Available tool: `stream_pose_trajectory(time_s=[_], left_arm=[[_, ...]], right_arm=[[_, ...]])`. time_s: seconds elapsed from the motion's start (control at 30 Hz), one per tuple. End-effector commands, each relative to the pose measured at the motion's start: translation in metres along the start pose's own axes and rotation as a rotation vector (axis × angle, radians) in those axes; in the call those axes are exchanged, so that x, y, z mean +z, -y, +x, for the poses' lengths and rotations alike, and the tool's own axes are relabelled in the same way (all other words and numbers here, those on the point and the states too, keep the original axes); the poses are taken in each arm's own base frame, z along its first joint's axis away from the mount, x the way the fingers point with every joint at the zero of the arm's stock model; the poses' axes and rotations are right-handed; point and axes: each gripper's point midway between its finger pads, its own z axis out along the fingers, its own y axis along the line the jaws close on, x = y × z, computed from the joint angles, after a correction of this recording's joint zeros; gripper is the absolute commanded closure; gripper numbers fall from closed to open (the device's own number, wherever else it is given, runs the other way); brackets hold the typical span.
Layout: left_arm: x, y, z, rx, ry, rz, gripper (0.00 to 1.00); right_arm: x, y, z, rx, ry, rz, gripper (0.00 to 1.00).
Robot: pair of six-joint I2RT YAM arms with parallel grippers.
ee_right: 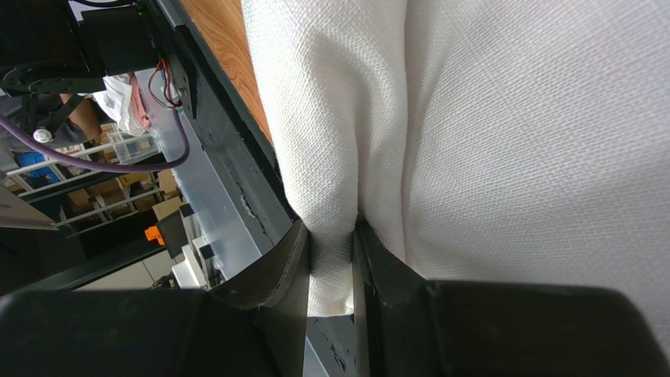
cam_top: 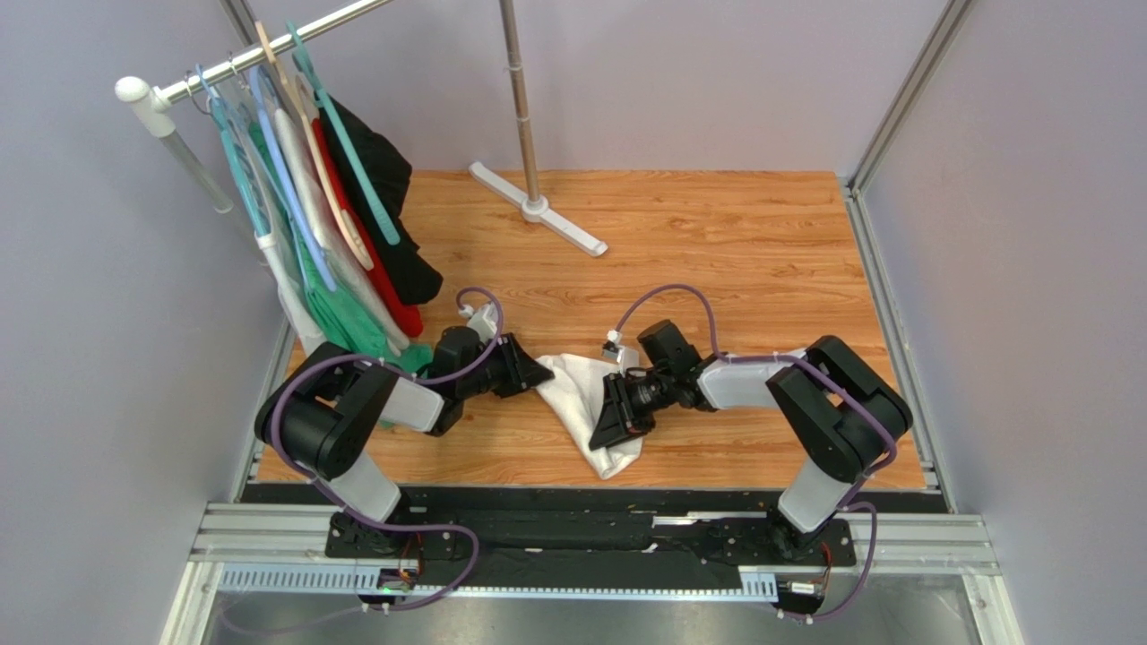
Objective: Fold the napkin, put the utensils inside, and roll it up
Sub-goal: Roll the napkin with the utensil
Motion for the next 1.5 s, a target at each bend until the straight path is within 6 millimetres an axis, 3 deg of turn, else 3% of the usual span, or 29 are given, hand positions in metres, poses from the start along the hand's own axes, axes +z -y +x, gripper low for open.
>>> stream_pose_trajectory(time_s=[0.0, 0.1, 0.13, 0.2, 0.27, 0.3, 0.5, 0.67, 0.73, 1.03, 1.17, 1.47], left_arm=[[0.0, -0.009, 0.009, 0.003, -0.028, -0.033, 0.78], [0.002, -0.008, 0.01, -0.003, -0.048, -0.04, 0.95], [0.002, -0.01, 0.011, -0.01, -0.062, -0.054, 0.97], [0.002, -0.009, 0.009, -0.006, -0.066, -0.065, 0.99], [-0.001, -0.01, 0.008, -0.009, -0.075, -0.088, 1.0], [-0.002, -0.01, 0.007, -0.005, -0.073, -0.099, 1.0], [-0.01, -0.008, 0.004, 0.021, -0.109, -0.157, 1.0], [-0.015, -0.008, 0.004, 0.033, -0.132, -0.182, 1.0], [-0.016, -0.008, 0.003, 0.034, -0.134, -0.189, 1.0], [-0.018, -0.005, 0.004, 0.031, -0.146, -0.186, 1.0], [-0.019, -0.004, 0.004, 0.029, -0.145, -0.187, 1.0], [-0.021, -0.006, 0.005, 0.026, -0.151, -0.196, 1.0]], right_arm=[[-0.006, 0.023, -0.006, -0.045, 0.041, 0.154, 1.0], [-0.011, 0.023, -0.009, -0.079, 0.048, 0.204, 0.99], [-0.013, 0.021, -0.011, -0.09, 0.055, 0.209, 0.92], [-0.018, 0.015, -0.015, -0.123, 0.066, 0.24, 0.74], [-0.028, 0.002, -0.021, -0.162, 0.094, 0.26, 0.64], [-0.03, 0.0, -0.024, -0.19, 0.109, 0.295, 0.52], [-0.058, -0.042, -0.044, -0.345, 0.245, 0.423, 0.4], [-0.052, -0.062, -0.056, -0.505, 0.368, 0.624, 0.38], [-0.035, -0.072, -0.052, -0.559, 0.371, 0.67, 0.38], [0.009, -0.066, -0.048, -0.666, 0.417, 0.842, 0.38], [0.009, -0.054, -0.053, -0.68, 0.441, 0.901, 0.39], [0.028, -0.057, -0.045, -0.745, 0.442, 0.861, 0.4]])
